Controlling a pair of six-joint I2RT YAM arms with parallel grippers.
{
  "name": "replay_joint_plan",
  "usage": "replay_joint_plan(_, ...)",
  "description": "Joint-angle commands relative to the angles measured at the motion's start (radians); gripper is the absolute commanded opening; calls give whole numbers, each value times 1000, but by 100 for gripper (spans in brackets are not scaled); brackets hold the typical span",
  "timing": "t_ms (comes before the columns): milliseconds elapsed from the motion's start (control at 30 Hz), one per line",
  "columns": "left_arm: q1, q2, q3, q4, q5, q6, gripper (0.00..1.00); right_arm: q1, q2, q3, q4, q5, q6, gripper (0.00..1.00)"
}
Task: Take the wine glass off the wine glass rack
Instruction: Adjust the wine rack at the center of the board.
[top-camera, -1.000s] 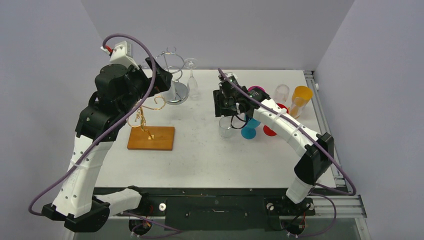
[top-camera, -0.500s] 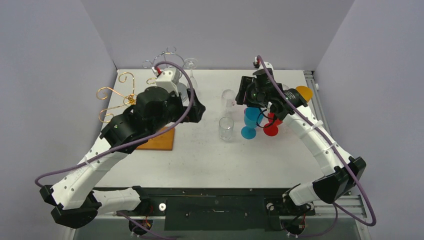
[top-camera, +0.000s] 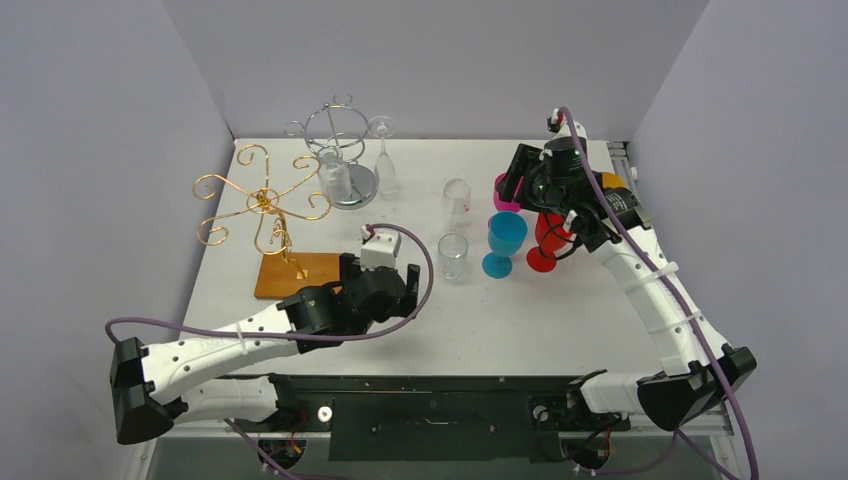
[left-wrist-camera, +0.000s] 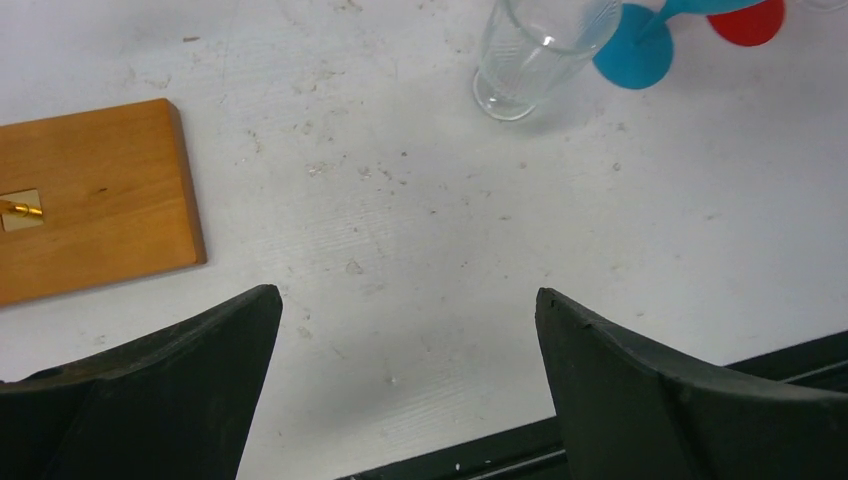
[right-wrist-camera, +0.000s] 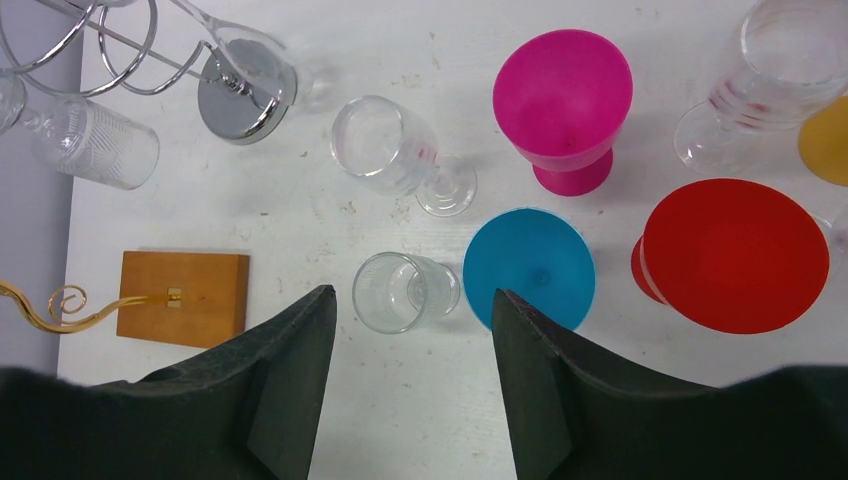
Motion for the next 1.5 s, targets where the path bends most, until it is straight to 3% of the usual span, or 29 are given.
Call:
replay_joint_plan(0,-7,13,-143,180,-118,-52,96,-2,-34,-9,25,-12,3,54)
replay_joint_plan(267,3,63,-335,390,-154,-68,96,-4,-36,-21,26,-13,-2,54)
replay_joint_plan(733,251,220,-489,815,65,-17,96,0,-18,-53,36,-21,-6,54)
replay_joint_plan(1167,429,372,-472,871,129,-64,96,25,1,-59,35,-21,-14,55)
replay_joint_plan(1467,533,348,-491,806,128,-125,96,29,0,-64,32,-21,-19,55)
